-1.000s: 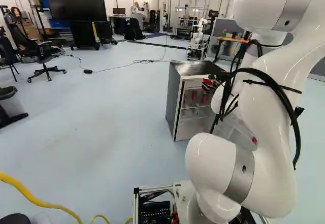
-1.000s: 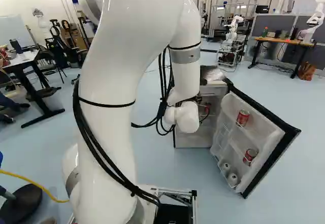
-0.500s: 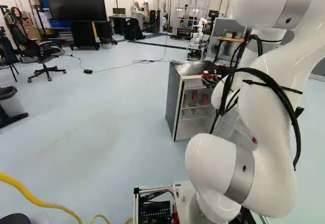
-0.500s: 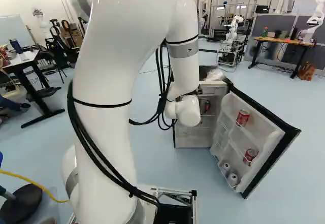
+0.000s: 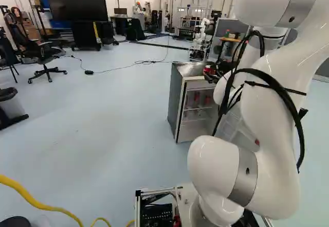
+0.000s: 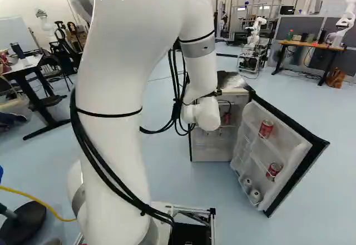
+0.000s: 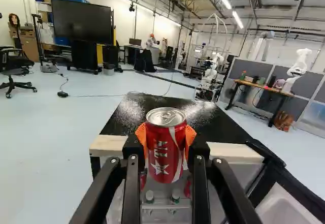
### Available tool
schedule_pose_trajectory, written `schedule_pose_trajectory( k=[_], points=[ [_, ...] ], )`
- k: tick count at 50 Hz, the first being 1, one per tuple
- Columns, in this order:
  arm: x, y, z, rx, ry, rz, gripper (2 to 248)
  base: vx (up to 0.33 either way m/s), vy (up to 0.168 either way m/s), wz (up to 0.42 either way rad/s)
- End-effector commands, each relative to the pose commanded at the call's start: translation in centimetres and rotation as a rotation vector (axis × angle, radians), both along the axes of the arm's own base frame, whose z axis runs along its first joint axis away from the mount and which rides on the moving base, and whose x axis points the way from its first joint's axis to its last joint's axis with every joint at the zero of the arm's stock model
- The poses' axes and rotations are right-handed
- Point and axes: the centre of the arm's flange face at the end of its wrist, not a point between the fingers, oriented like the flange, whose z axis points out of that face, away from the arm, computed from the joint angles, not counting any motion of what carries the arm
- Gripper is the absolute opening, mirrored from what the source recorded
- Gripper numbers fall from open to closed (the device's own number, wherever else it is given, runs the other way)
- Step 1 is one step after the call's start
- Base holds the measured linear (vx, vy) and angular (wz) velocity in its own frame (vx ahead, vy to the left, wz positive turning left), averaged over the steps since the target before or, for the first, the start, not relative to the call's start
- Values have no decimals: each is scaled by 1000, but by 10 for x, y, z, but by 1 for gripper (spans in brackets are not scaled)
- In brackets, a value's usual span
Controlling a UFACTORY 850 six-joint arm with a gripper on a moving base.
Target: Grab a drink from the fridge
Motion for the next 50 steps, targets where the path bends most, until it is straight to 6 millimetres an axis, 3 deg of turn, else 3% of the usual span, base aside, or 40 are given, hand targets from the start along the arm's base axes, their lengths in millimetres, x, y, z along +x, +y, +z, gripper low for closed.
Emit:
schedule_pose_trajectory(
  k=[13, 50],
  points=[
    [20, 2, 10, -15, -29, 15, 93, 0, 0, 0],
    [77, 5, 6, -13, -71, 20, 93, 0, 0, 0]
  ],
)
